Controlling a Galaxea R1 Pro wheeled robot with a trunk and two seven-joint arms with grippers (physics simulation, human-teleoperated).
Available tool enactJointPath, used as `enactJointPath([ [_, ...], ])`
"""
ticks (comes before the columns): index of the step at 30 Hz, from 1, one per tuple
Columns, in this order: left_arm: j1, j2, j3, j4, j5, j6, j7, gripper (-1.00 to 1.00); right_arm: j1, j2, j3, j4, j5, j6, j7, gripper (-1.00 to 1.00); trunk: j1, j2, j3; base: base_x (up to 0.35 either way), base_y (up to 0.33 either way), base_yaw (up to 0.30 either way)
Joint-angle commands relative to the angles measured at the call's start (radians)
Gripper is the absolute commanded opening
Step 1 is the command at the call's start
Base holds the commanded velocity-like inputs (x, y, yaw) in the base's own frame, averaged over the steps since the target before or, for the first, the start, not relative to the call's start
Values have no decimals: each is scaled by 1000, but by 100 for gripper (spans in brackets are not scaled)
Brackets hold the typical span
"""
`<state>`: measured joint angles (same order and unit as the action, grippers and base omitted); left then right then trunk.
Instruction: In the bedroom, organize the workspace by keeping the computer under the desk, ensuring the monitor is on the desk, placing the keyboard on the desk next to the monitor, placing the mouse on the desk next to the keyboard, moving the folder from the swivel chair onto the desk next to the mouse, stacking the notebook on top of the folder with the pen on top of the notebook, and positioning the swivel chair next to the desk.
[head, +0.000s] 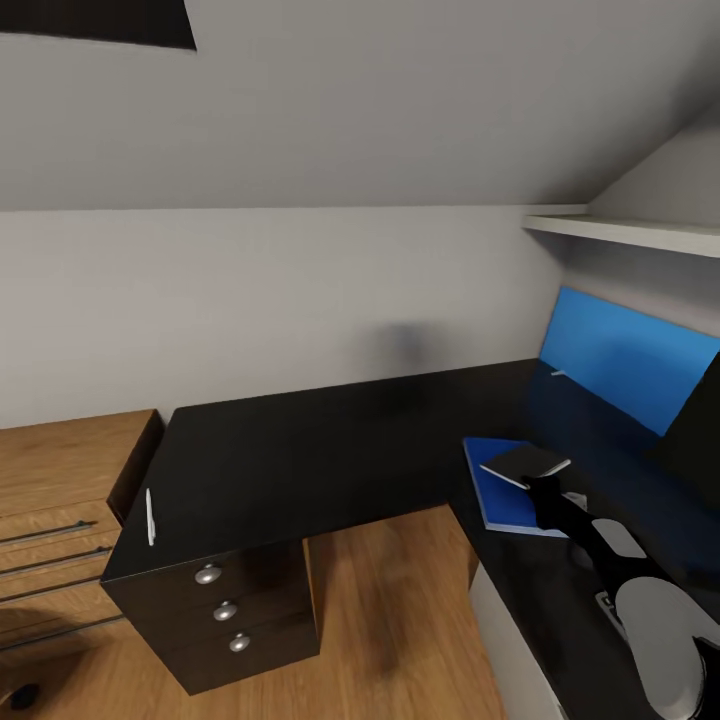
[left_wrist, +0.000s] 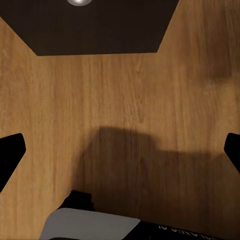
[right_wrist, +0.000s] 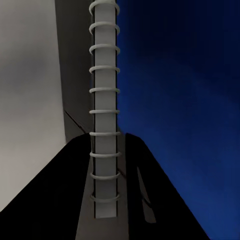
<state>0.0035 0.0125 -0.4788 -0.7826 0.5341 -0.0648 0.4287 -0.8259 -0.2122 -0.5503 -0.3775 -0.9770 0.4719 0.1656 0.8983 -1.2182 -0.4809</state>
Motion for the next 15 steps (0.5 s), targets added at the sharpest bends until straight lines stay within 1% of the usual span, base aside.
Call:
enactJointPath([
  [1,0,1,-6,-1,10,-6,6,100,-1,0,-8,0,0,7,2,-100,0,-1,-1,5,50,0],
  [6,0,1,-6,-1,10,-8,6,100,-1,1,-7,2,1,7,2,-100,0,-1,-1,51,113,0],
  [15,0,2,-6,-1,9,-9,7,100,-1,1,-7,1,1,5,2,-100,0,-1,-1,9,20,0],
])
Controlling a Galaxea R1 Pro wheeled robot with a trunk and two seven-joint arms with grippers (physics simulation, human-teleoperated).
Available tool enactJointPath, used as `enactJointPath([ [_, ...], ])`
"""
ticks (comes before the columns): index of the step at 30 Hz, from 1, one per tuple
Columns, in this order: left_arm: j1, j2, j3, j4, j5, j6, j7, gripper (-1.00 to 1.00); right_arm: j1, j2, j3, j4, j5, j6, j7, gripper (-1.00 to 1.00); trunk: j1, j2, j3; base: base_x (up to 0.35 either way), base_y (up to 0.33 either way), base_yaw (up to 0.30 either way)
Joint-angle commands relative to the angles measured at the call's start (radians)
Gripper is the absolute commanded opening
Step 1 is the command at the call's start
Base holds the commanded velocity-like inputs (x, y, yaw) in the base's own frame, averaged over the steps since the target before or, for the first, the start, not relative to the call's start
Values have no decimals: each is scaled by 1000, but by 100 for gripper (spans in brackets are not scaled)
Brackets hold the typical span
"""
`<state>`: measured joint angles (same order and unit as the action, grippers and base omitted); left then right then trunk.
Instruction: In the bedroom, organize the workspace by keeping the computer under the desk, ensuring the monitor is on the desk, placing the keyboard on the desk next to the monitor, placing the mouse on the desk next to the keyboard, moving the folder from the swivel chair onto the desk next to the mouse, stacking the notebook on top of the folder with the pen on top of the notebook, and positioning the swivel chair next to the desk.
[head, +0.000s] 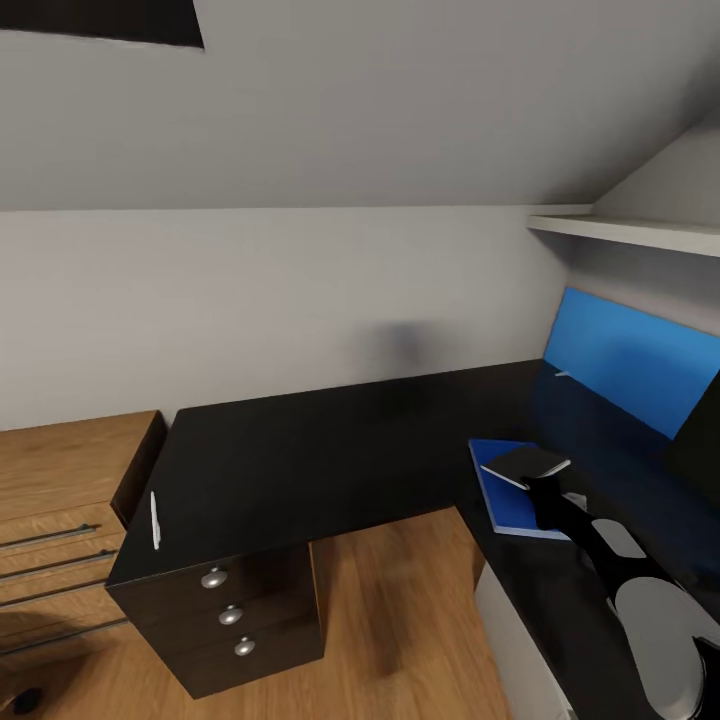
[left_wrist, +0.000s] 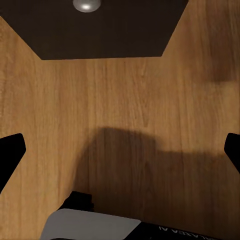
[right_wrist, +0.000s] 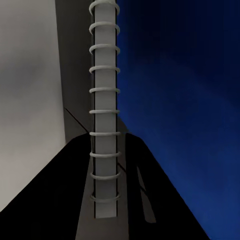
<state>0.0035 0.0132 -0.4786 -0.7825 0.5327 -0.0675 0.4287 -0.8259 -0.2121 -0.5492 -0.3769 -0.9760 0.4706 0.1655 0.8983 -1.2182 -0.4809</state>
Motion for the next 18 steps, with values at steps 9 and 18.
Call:
enactJointPath([
  [9,0,1,-6,-1,10,-6,6,100,-1,0,-8,0,1,5,2,-100,0,-1,-1,1,2,0],
  [18,0,1,-6,-1,10,-6,6,100,-1,0,-8,0,2,3,2,-100,0,-1,-1,0,0,0],
])
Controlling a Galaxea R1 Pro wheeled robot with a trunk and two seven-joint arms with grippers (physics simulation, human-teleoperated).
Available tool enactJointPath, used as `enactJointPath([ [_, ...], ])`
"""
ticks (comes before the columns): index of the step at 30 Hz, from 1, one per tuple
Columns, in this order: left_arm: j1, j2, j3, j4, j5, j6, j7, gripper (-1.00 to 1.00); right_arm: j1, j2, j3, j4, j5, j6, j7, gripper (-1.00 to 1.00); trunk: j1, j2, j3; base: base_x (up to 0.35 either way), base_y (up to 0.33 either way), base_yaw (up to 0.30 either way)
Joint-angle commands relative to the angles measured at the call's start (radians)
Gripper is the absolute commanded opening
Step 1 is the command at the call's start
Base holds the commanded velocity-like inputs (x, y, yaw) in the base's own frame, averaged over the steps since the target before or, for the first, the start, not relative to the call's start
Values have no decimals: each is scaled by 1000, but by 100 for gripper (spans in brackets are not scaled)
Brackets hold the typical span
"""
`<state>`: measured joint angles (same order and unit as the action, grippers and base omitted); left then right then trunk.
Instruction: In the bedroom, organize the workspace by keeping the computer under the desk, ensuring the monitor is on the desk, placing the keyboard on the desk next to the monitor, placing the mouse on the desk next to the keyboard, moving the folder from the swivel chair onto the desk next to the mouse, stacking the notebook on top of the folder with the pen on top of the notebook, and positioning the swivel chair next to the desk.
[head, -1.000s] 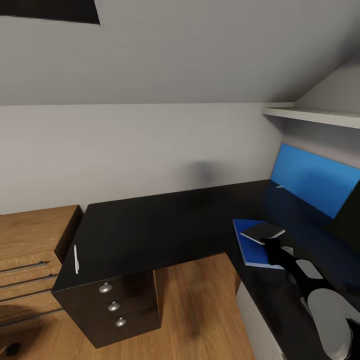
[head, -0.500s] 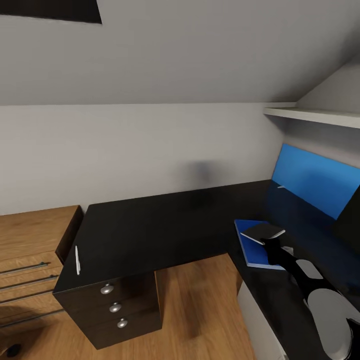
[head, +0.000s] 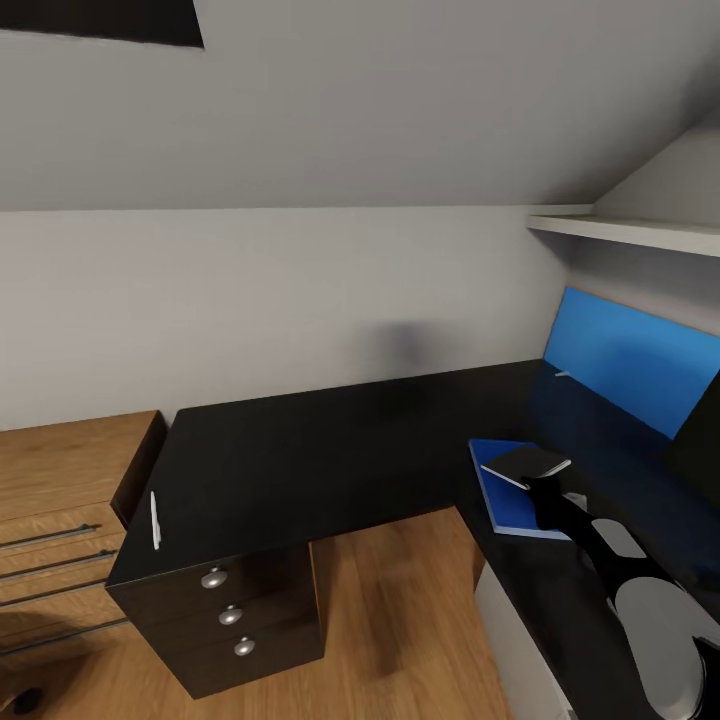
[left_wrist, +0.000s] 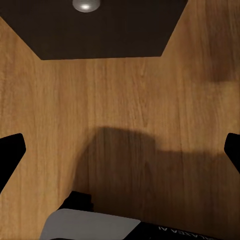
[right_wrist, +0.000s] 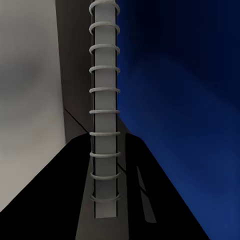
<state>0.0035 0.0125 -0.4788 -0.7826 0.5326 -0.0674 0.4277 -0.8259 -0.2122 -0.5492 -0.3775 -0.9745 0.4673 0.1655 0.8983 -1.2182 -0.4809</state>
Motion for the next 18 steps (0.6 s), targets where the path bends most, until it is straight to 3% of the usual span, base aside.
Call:
enactJointPath([
  [1,0,1,-6,-1,10,-6,7,100,-1,0,-8,0,0,7,2,-100,0,-1,-1,0,0,0],
  [18,0,1,-7,-3,11,-6,5,100,-1,0,-8,-3,1,5,0,-100,0,-1,-1,0,0,0],
])
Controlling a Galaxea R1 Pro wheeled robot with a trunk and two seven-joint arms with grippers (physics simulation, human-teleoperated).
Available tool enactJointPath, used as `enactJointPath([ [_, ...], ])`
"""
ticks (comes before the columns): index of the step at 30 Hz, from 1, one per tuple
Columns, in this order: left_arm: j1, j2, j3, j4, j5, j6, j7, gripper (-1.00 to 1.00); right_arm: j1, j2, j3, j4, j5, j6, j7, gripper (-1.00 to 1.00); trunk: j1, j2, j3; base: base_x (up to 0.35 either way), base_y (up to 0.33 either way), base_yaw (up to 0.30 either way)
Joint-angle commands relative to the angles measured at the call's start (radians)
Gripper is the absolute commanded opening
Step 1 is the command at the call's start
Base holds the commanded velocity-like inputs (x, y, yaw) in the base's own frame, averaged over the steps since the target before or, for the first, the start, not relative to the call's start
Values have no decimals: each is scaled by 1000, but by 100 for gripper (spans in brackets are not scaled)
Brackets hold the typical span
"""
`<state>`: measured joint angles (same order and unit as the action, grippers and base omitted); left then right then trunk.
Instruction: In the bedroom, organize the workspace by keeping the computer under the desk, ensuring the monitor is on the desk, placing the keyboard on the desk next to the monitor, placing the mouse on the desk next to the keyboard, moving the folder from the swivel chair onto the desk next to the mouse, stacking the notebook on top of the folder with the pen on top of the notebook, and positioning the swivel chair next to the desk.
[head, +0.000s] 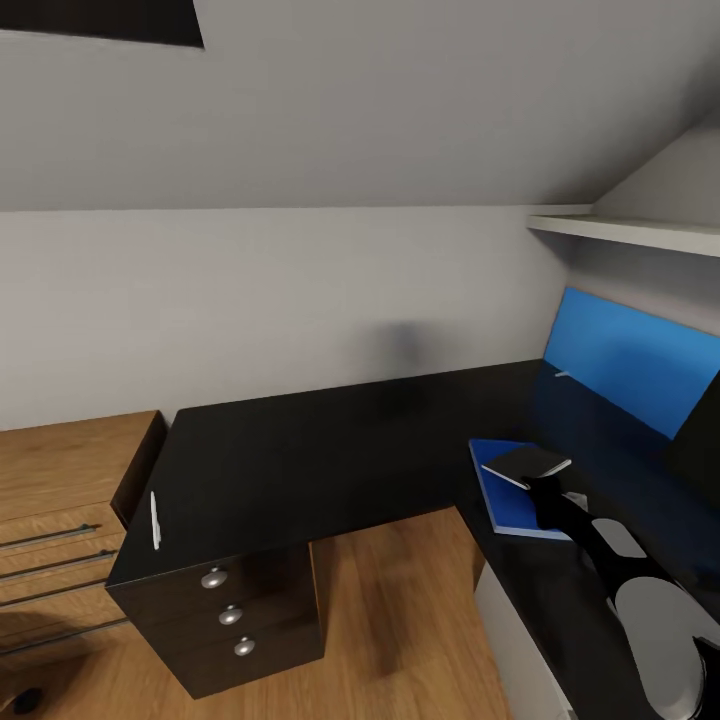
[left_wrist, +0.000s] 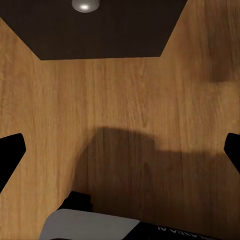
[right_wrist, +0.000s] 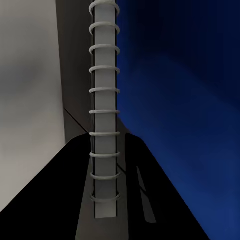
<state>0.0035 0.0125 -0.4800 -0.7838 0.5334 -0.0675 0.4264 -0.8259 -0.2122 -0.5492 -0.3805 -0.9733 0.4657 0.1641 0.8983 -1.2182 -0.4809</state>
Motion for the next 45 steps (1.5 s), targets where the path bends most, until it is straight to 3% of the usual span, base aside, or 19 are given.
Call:
enactJointPath([
  [1,0,1,-6,-1,11,-6,7,100,-1,0,-8,0,0,7,2,-100,0,-1,-1,0,0,0],
  [7,0,2,-5,-2,10,-5,7,100,-1,0,-8,0,1,7,2,-100,-23,41,18,0,0,0],
  [14,0,1,-5,-2,10,-5,9,100,-1,0,-8,-1,1,7,2,-100,-23,41,18,0,0,0],
  [15,0,1,-5,-2,10,-5,9,100,-1,0,-8,-1,1,7,2,100,-23,41,18,0,0,0],
  [45,0,1,-5,-2,11,-5,9,100,-1,0,-8,-3,1,7,-12,100,-23,41,18,-37,-11,0],
])
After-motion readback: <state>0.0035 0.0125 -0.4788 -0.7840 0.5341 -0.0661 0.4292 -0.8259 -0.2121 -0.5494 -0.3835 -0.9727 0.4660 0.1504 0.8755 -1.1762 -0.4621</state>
